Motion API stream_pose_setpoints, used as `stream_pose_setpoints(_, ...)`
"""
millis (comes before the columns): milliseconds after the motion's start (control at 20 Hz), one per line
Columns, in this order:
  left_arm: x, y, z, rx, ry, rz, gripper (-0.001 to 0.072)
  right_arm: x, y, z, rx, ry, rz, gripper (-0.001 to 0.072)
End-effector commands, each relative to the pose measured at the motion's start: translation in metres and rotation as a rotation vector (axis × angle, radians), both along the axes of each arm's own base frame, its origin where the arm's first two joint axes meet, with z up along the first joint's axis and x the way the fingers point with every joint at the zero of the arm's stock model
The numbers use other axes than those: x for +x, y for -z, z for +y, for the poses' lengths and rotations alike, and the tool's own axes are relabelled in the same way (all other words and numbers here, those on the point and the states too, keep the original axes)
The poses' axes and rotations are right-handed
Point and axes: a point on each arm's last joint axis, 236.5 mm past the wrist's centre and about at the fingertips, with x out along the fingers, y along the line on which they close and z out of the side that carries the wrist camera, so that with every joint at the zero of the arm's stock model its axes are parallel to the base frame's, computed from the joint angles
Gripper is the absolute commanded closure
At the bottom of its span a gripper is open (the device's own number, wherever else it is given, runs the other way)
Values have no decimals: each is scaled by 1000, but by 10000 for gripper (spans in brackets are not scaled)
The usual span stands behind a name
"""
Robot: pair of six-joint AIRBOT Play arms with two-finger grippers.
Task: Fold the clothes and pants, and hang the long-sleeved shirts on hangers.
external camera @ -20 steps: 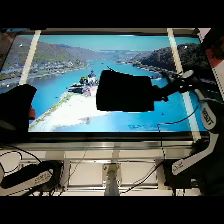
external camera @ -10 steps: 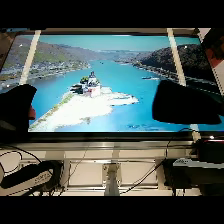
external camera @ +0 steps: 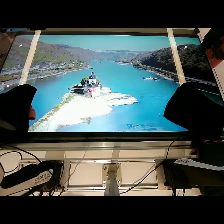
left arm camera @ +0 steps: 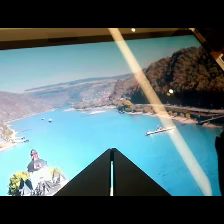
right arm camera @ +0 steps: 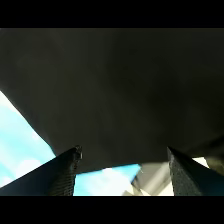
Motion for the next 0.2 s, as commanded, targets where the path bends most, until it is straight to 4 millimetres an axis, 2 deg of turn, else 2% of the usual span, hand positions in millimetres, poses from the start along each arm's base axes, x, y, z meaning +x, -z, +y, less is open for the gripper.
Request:
stream_pose_setpoints(0, 0, 0, 0, 0, -1, 0, 688, 33, -57, -22, -81, 78, -175, 91)
stream_pose_setpoints(150, 0, 0, 0, 0, -1, 0, 688, 76, -136, -27, -171, 61, -425, 91)
